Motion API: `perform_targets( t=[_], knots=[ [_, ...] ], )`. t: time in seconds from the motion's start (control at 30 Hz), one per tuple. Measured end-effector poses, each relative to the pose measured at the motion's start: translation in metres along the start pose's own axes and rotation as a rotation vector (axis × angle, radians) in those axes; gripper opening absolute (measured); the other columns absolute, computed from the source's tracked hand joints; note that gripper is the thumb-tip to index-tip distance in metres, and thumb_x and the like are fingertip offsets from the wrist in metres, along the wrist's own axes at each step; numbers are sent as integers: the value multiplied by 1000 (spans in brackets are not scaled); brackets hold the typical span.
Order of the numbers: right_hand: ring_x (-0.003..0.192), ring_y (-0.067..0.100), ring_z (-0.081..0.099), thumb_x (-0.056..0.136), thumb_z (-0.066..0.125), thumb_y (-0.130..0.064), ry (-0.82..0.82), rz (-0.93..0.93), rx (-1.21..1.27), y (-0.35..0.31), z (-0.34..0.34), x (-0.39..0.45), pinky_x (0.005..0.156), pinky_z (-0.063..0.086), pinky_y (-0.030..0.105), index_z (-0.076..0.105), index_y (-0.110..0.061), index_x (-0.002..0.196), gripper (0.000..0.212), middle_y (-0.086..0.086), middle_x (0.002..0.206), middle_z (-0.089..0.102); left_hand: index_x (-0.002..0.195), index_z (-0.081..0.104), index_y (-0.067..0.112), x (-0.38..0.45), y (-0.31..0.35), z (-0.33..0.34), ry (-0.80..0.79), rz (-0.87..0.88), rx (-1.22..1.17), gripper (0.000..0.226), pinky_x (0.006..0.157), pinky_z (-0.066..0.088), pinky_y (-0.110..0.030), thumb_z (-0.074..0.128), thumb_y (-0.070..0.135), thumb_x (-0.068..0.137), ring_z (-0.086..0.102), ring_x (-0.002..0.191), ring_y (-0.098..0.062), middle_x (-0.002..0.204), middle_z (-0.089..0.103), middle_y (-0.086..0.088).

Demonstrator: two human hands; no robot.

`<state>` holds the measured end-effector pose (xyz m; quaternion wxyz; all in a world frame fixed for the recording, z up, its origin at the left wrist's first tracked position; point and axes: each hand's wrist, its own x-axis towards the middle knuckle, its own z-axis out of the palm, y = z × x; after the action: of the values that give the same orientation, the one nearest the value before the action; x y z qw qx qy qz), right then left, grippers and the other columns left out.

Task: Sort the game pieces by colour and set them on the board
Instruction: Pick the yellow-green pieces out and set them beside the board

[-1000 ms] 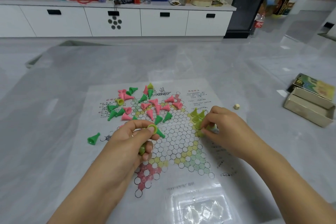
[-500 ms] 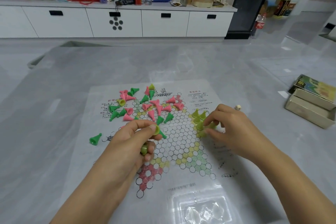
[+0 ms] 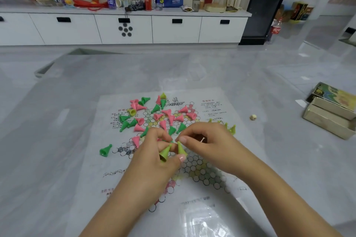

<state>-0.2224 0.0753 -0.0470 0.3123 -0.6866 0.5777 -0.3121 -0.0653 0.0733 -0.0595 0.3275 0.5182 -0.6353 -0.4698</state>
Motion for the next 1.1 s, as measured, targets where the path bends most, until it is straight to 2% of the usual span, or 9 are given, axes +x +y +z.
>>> perform_targets(
  t=[0.07, 0.17, 0.33, 0.53, 0.6, 0.7, 0.83, 1.0, 1.1],
  knots=[
    [57, -2, 50, 85, 60, -27, -27, 2, 88, -1, -1, 1, 53, 39, 12, 69, -24, 79, 12, -10, 64, 61, 89, 41, 36, 1, -2, -1, 16, 18, 45, 27, 46, 42, -5, 65, 27, 80, 65, 71, -6, 96, 64, 16],
    [67, 19, 57, 85, 60, -29, -55, -7, 149, -3, -3, 0, 62, 47, 27, 70, -24, 79, 13, 3, 74, 66, 90, 39, 38, 2, -3, -4, 39, 38, 92, 30, 48, 39, -2, 65, 28, 80, 61, 75, 0, 100, 59, 20],
    [62, -1, 54, 80, 67, -24, -99, -15, 58, -4, -1, 2, 59, 46, 15, 68, -26, 77, 3, -4, 72, 66, 90, 32, 45, 0, -3, -3, 60, 142, 217, 36, 56, 38, 1, 62, 26, 82, 53, 78, 7, 91, 50, 29],
    [54, -2, 48, 79, 66, -17, -135, -45, -5, -2, 3, 6, 53, 39, 10, 65, -22, 77, 6, -12, 59, 54, 91, 30, 42, -1, -4, -2, 54, 185, 278, 34, 55, 40, -3, 60, 28, 84, 53, 67, 8, 86, 46, 28],
    [57, -4, 52, 79, 65, -16, -79, -9, 66, 0, -4, 10, 56, 43, 11, 64, -23, 76, 8, -11, 63, 59, 91, 36, 40, 0, -1, -2, 59, 147, 175, 29, 52, 39, -1, 62, 29, 83, 55, 60, 5, 89, 53, 24],
    [62, 1, 60, 80, 66, -18, 193, 83, 148, 13, -20, 22, 54, 45, 11, 63, -23, 77, 6, -5, 71, 67, 87, 43, 37, 3, 2, -5, 104, 63, 46, 14, 47, 38, -2, 54, 28, 87, 51, 53, 4, 89, 58, 18],
    [65, 5, 58, 83, 63, -20, 502, 126, -137, 34, -28, 36, 52, 42, 8, 62, -20, 80, 3, -10, 71, 64, 84, 48, 34, 5, 1, -9, 131, -51, -101, 20, 47, 42, -17, 43, 16, 89, 47, 58, -12, 93, 64, 12],
    [94, 18, 49, 86, 56, -17, 375, 100, -559, 51, -19, 46, 69, 42, 27, 63, -14, 90, 9, -1, 94, 56, 85, 48, 35, 5, 1, -12, 110, -72, -100, 18, 44, 40, -17, 43, 18, 89, 45, 53, -10, 93, 65, 12],
    [102, 18, 43, 87, 55, -19, 341, 102, -623, 54, -13, 49, 72, 38, 27, 64, -13, 95, 13, 1, 102, 56, 85, 49, 36, 4, 2, -13, 98, -89, -85, 14, 43, 39, -15, 43, 23, 88, 43, 56, -15, 101, 64, 10]
  ],
)
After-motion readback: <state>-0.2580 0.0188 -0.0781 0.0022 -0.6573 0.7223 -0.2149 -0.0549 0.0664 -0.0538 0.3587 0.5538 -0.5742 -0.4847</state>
